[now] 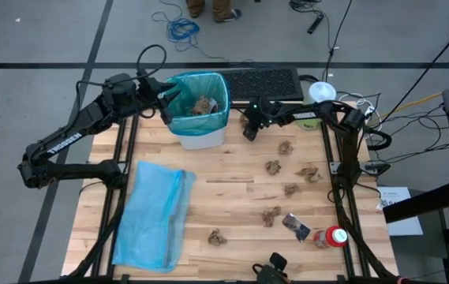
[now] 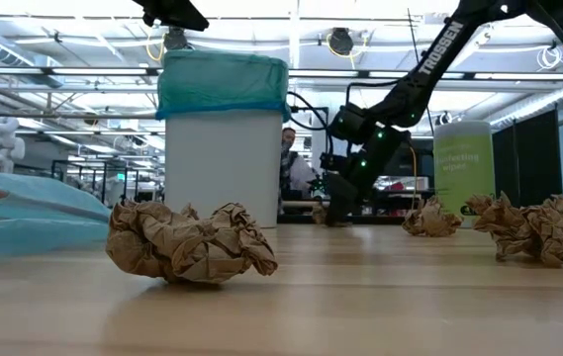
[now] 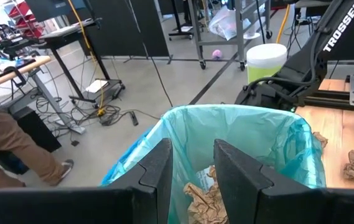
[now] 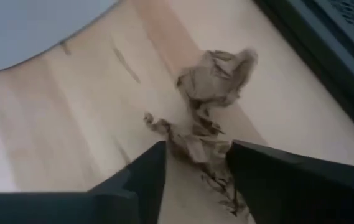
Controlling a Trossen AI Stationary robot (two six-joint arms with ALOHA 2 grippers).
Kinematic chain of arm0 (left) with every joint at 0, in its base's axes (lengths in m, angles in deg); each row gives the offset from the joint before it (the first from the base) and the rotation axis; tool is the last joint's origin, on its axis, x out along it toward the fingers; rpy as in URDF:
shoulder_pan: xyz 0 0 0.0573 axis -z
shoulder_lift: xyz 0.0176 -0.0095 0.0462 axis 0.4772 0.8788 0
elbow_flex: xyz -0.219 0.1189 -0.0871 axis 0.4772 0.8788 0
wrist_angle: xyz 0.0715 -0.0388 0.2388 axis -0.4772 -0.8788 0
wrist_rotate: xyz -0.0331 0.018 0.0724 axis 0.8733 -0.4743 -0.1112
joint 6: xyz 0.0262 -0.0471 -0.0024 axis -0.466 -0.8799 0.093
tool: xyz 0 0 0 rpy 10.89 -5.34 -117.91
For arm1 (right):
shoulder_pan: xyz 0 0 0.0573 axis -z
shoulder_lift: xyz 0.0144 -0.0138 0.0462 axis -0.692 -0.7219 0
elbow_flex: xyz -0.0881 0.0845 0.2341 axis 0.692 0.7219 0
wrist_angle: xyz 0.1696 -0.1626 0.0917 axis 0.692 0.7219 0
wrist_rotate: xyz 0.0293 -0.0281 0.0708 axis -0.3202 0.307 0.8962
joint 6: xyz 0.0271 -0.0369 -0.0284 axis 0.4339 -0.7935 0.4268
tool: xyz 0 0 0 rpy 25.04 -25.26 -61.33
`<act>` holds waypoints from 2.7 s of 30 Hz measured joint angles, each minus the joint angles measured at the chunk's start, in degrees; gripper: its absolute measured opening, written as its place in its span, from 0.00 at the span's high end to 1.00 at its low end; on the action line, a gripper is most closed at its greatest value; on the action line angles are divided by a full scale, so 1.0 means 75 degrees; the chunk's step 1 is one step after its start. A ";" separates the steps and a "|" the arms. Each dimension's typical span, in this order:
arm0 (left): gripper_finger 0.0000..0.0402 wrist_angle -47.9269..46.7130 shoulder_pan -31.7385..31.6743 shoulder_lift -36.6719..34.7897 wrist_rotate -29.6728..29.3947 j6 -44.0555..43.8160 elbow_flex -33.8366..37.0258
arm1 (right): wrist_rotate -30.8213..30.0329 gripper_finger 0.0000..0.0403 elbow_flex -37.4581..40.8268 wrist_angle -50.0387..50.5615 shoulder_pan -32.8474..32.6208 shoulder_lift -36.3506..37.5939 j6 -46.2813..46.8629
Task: Place trash/remove bag and relplace
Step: Put the brown paper into the blue trash bag inside the white trash bin
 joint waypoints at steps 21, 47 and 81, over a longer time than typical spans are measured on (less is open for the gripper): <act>0.86 -0.1650 -0.0004 0.0011 -0.2817 -0.0921 0.0002 | -0.0019 1.00 -0.0096 0.1595 0.0006 0.3486 0.0040; 1.00 -0.0335 -0.0161 0.1449 -0.0772 -0.0597 0.0256 | 0.0019 1.00 -0.2074 0.1403 -0.1248 0.4823 -0.0726; 1.00 -0.1108 -0.0101 0.0982 -0.4003 -0.1341 -0.0487 | 0.0772 0.58 -0.7959 0.3299 -0.1483 -0.0501 -0.1343</act>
